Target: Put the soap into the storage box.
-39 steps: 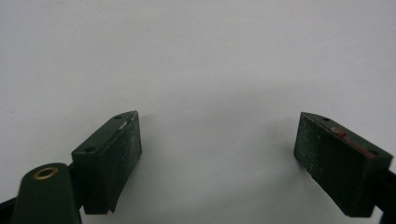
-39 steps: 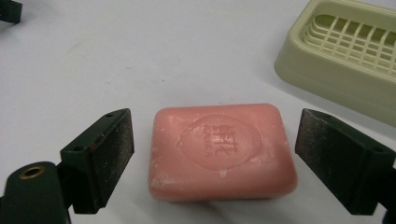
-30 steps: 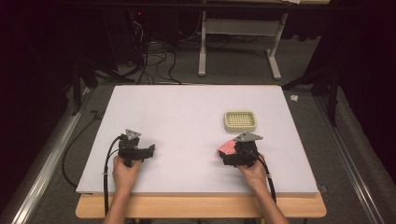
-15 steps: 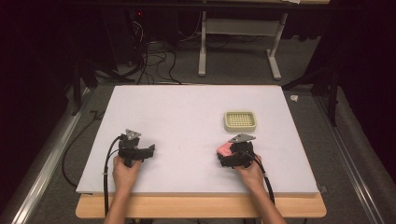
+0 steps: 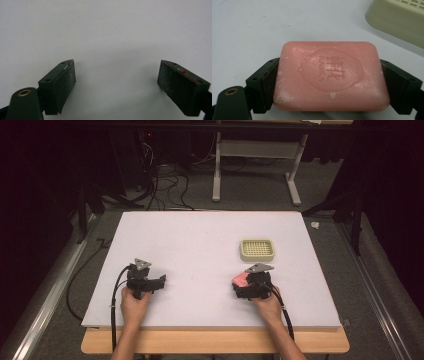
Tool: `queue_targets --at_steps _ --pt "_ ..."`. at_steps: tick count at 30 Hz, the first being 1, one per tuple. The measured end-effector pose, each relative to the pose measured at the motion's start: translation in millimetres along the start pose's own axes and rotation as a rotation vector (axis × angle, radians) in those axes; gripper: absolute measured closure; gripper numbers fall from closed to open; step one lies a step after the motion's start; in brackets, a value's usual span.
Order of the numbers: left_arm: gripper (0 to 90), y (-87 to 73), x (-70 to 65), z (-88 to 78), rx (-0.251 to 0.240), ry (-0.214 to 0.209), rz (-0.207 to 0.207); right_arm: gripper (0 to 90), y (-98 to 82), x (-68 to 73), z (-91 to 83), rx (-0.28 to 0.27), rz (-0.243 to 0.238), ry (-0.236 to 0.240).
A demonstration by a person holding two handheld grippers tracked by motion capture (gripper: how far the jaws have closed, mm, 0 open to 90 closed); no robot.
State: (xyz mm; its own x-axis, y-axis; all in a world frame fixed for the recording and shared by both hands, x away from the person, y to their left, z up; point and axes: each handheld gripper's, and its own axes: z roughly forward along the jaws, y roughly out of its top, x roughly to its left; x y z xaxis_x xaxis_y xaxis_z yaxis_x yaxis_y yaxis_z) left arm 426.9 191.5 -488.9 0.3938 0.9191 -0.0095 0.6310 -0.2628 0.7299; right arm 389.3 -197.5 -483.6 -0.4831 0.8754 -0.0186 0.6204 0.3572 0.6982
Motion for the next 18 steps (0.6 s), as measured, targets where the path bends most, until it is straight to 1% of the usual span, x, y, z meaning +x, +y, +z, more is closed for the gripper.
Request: queue_targets --at_steps 4,5,10,13,18 --pt "15.3 0.0 -0.1 0.0 0.000 0.001 0.000 13.7 0.0 0.4 -0.2 0.001 0.002 0.000" --pt "15.3 0.0 -0.1 0.0 0.000 0.001 0.000 13.8 -0.1 0.7 -0.4 -0.001 0.004 0.011" --pt "15.3 0.0 0.1 0.0 0.000 0.000 0.000 13.8 0.4 1.6 -1.7 -0.009 0.005 0.021" --pt "15.3 0.0 0.1 0.0 0.000 0.000 0.000 13.8 1.8 0.7 -2.8 -0.014 0.019 0.034" --pt "15.3 0.0 0.1 0.0 0.000 0.000 0.000 13.8 3.1 -0.6 -6.9 -0.026 0.023 0.038"
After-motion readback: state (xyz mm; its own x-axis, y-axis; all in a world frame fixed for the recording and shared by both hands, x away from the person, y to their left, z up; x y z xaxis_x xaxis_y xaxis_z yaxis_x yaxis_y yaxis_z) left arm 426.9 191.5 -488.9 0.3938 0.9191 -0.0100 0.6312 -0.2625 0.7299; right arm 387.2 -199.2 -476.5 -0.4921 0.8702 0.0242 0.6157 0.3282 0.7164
